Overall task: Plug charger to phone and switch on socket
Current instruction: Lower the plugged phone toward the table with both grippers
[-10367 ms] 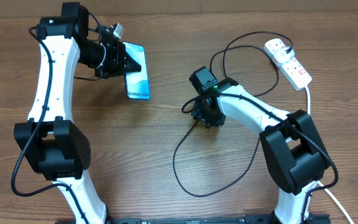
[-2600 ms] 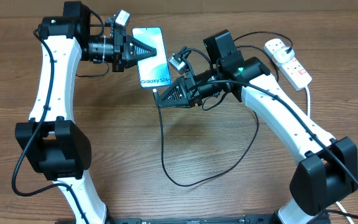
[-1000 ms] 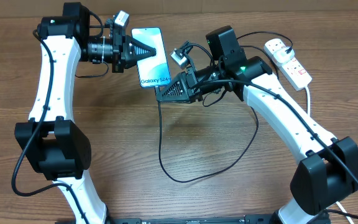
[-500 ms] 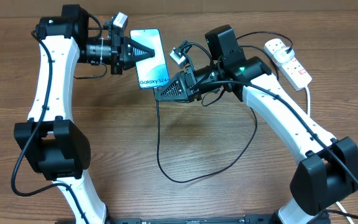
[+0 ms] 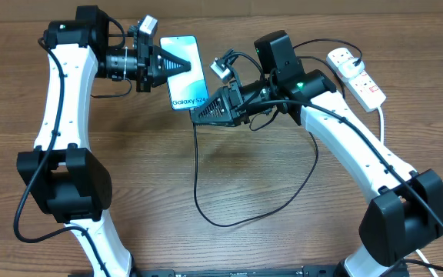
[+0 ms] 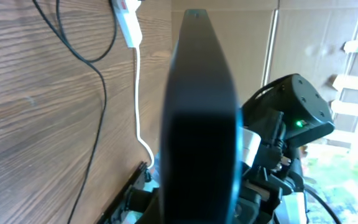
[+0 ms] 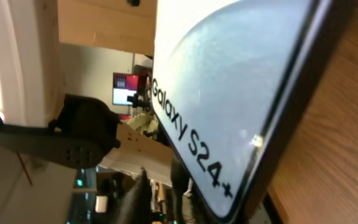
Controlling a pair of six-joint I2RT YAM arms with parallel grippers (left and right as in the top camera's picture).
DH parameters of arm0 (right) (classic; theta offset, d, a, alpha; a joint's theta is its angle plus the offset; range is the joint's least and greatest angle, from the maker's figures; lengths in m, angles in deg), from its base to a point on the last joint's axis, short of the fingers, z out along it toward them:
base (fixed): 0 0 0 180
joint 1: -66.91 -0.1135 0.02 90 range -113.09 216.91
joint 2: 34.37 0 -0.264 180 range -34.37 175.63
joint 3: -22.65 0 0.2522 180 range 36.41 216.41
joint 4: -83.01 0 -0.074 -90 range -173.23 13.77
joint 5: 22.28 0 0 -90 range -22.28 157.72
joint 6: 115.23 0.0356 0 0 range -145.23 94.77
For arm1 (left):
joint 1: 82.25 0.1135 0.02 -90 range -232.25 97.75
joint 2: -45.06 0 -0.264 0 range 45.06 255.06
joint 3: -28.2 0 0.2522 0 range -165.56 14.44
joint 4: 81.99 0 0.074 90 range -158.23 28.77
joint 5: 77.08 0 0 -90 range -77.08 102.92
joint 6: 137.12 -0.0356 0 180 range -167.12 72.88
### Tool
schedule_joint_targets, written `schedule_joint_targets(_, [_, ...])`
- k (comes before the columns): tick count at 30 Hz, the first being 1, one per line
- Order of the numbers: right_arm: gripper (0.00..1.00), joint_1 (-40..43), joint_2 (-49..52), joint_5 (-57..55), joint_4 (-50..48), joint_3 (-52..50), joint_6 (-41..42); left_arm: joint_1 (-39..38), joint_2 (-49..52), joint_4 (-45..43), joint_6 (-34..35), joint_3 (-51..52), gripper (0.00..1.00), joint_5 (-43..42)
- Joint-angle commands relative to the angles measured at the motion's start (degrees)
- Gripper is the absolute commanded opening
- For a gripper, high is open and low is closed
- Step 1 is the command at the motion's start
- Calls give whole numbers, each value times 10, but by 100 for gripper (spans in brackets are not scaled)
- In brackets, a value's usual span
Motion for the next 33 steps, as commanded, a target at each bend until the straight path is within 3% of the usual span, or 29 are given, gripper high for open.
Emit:
schedule_joint_targets(1, [24, 9, -3, -44, -11, 10, -5, -14, -4, 6, -16, 0, 4, -25])
schedule_joint_targets(6, [35, 9, -3, -44, -6, 10, -5, -9, -4, -16, 0, 0, 4, -3])
schedule_joint_targets(13, [65, 9, -3, -127, 37, 10, -5, 12, -4, -40, 15, 0, 5, 90])
schedule_joint_targets(17, [67, 9, -3, -156, 71, 10, -8, 19, -4, -39, 16, 0, 4, 195])
schedule_joint_targets(24, [73, 9, -3, -178, 114, 10, -36, 5, -2, -36, 20, 13, 4, 266])
schedule_joint_targets(33, [73, 9, -3, -181, 131, 10, -40, -49, 25, -101, 19, 77, 4, 275])
